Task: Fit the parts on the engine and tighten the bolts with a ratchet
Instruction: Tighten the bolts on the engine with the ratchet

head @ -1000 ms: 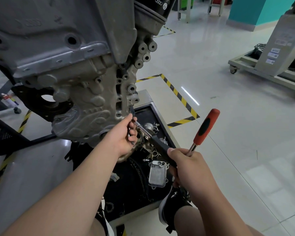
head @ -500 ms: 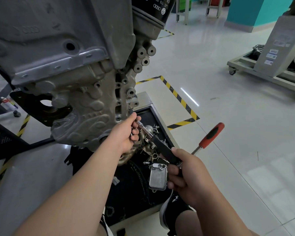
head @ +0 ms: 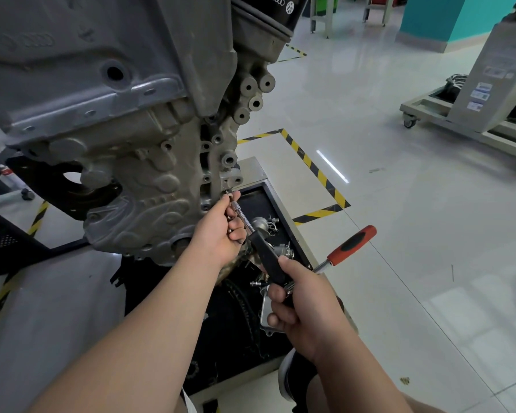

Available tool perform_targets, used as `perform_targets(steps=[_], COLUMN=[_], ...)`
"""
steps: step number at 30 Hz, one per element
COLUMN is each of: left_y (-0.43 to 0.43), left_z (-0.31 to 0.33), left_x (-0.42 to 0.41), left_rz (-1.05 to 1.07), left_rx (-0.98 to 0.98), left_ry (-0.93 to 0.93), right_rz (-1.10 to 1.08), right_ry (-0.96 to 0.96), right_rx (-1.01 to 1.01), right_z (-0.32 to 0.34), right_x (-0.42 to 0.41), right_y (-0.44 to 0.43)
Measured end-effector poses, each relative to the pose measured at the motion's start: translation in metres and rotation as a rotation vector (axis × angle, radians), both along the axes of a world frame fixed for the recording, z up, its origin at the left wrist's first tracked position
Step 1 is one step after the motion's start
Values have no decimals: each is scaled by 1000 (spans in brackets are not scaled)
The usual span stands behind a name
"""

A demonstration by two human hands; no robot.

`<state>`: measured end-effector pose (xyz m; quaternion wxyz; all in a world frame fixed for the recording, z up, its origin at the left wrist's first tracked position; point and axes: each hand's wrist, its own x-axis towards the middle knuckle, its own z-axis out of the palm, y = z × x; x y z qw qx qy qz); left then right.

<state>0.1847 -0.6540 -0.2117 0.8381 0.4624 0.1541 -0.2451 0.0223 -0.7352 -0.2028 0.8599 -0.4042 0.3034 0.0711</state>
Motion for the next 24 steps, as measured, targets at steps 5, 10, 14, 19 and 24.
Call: perform_targets(steps=[5, 10, 14, 19, 24], left_y=[-2, 2, 8, 27, 46], left_z=[0, 5, 10, 13, 15], left_x=[1, 0, -5, -33, -53], left_rz=[0, -87, -110, -407, -506], left_rx=[-20, 224, 289, 593, 466], left_ry=[1, -37, -104, -269, -264], right_rz=[8, 30, -18, -88, -70], right_ry=[-21, -32, -77, -39, -48], right_rx=[-93, -339, -403, -329, 26], right_z=[1, 3, 4, 6, 11], right_x=[2, 9, 10, 11, 10], right_y=[3, 14, 24, 28, 27])
